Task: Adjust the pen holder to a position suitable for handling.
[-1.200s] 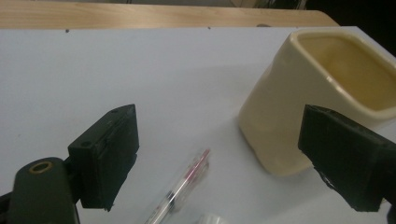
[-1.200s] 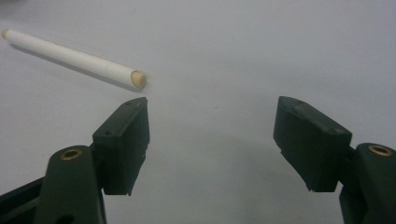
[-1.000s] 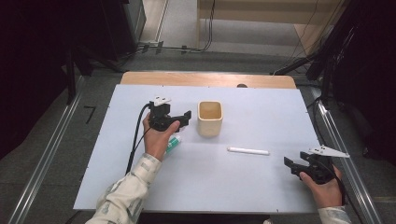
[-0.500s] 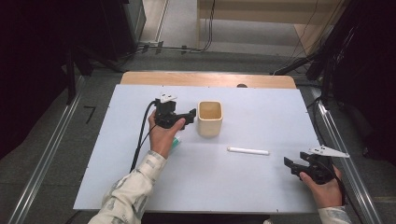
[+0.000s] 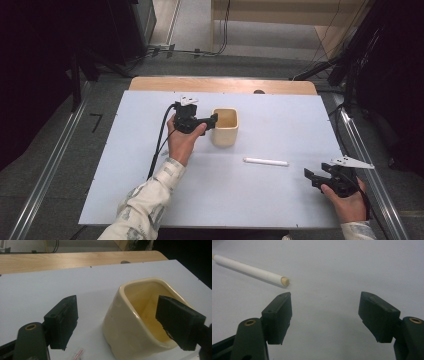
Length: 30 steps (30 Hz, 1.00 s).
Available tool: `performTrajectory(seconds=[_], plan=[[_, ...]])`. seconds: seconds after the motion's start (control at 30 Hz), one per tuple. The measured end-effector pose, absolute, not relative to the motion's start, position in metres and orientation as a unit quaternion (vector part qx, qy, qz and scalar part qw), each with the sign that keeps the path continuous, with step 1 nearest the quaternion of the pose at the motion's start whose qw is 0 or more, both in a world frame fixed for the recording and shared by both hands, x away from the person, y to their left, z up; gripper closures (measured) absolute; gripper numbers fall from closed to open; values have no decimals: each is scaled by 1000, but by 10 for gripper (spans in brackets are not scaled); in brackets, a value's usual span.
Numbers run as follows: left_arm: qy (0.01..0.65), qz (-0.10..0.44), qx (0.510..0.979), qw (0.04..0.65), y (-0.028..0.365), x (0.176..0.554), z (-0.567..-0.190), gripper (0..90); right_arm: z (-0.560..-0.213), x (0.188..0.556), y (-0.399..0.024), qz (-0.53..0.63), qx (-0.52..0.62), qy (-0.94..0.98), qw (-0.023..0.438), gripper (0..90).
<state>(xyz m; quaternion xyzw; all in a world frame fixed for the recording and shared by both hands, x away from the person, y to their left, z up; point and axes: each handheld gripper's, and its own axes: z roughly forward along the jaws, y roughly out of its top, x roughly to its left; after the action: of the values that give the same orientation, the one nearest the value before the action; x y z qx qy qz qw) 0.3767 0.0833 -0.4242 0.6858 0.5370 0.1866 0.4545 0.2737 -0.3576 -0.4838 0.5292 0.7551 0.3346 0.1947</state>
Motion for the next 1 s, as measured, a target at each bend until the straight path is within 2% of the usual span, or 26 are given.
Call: performTrajectory(seconds=[0.83,1.0], plan=[[538,198,733,367,47,398,-440,497,-484,274,-359,333,532,754,195,259],[535,204,735,363,45,398,-439,589,-485,274,-359,332,531,755,195,259]])
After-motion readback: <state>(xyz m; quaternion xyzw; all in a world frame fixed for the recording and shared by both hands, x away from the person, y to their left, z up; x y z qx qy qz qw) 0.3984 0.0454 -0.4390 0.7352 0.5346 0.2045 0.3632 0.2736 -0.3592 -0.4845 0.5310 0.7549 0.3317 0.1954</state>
